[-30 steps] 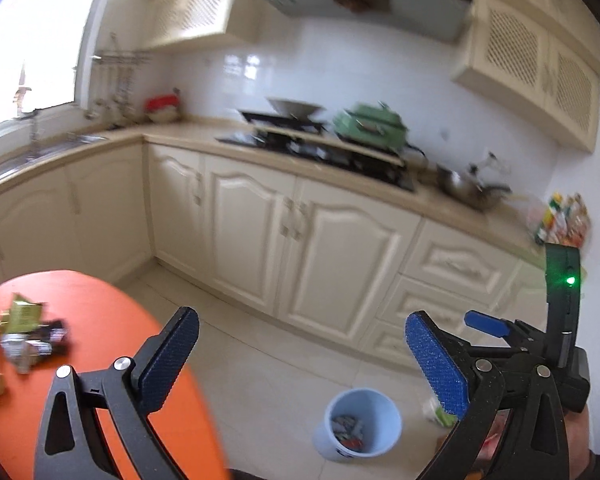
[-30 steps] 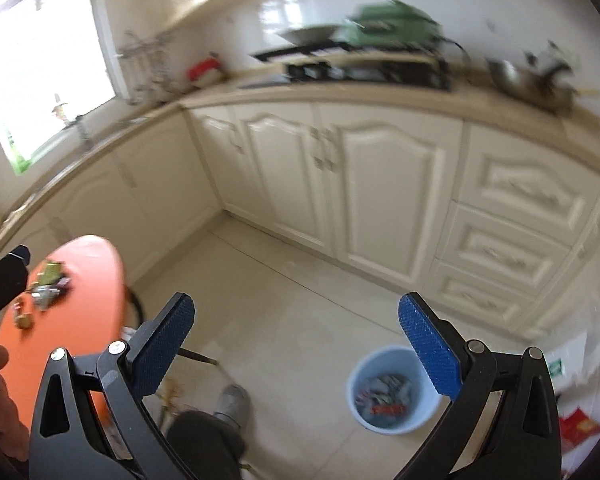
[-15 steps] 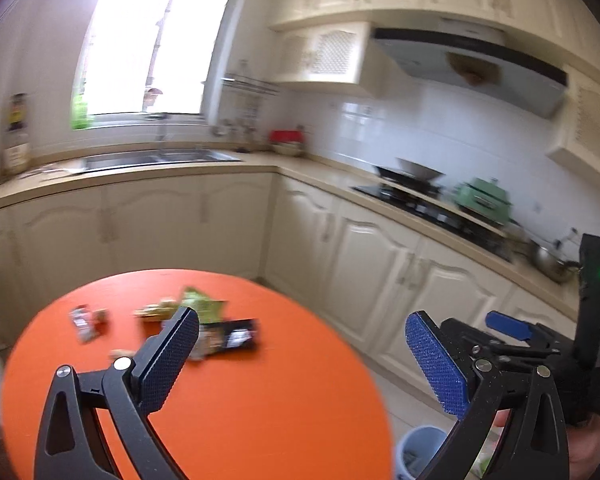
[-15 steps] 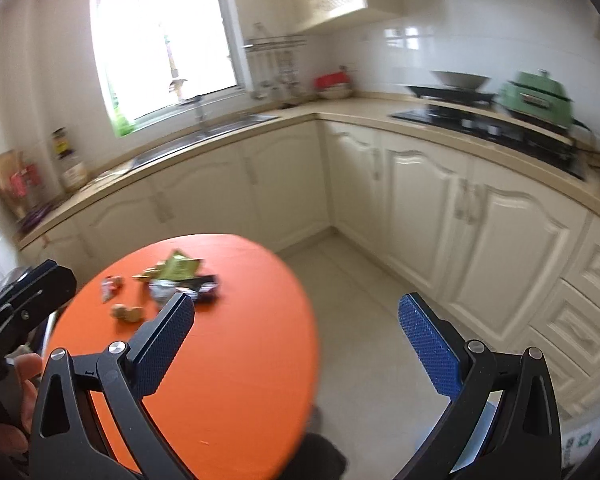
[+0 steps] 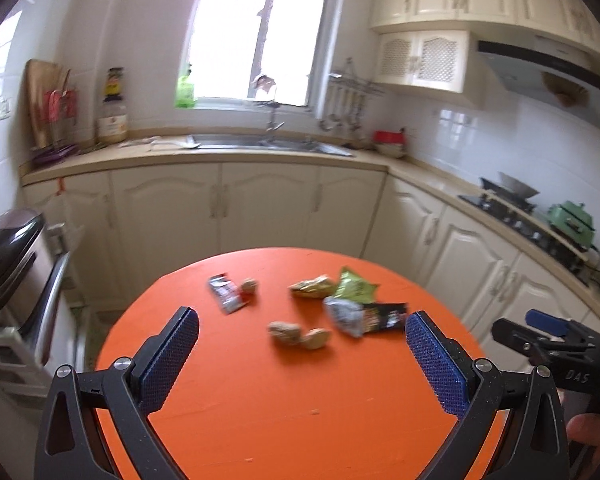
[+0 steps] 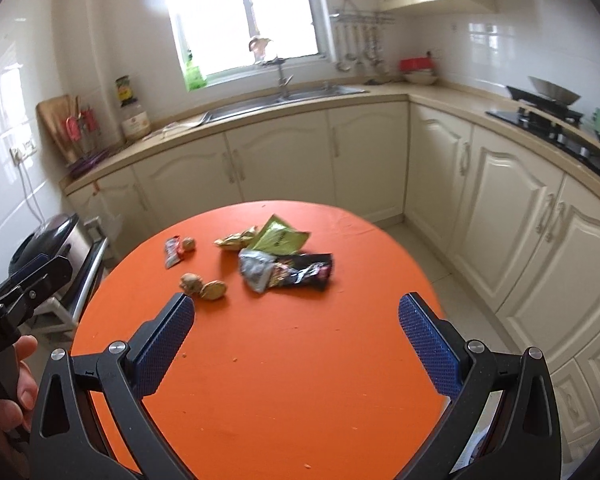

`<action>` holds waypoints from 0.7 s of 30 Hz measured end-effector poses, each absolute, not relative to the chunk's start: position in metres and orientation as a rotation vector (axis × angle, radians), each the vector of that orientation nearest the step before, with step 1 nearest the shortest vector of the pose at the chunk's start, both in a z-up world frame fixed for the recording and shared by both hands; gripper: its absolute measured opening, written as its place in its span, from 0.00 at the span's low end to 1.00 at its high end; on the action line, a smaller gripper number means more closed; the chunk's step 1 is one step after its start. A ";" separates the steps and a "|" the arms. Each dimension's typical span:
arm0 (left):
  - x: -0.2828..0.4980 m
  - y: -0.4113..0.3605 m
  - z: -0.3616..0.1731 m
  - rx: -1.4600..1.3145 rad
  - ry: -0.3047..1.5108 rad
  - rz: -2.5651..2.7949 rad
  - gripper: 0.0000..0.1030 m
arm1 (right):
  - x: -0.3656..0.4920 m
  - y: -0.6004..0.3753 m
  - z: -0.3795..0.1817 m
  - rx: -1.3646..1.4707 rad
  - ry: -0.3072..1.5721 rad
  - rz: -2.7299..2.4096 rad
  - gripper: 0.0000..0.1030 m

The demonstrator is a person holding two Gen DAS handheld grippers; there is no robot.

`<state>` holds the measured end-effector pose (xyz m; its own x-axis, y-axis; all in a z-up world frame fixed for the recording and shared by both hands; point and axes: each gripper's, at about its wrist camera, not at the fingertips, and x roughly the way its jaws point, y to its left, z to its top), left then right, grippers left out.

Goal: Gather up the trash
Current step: 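Move both open tools back over the orange table, then grasp the brown bread lump with the left tool while the right tool grasps the black snack bag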

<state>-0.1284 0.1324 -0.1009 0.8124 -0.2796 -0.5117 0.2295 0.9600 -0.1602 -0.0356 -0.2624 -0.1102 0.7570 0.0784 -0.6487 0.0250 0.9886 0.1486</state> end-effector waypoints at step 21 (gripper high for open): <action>0.072 0.053 -0.173 -0.021 0.872 -0.227 0.99 | 0.067 -0.266 -0.203 0.130 0.914 0.042 1.00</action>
<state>0.0716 0.0528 -0.1731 0.6208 -0.2058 -0.7565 0.1889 0.9758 -0.1104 0.0674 -0.2660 -0.2027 0.6101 0.0920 -0.7870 0.0186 0.9913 0.1303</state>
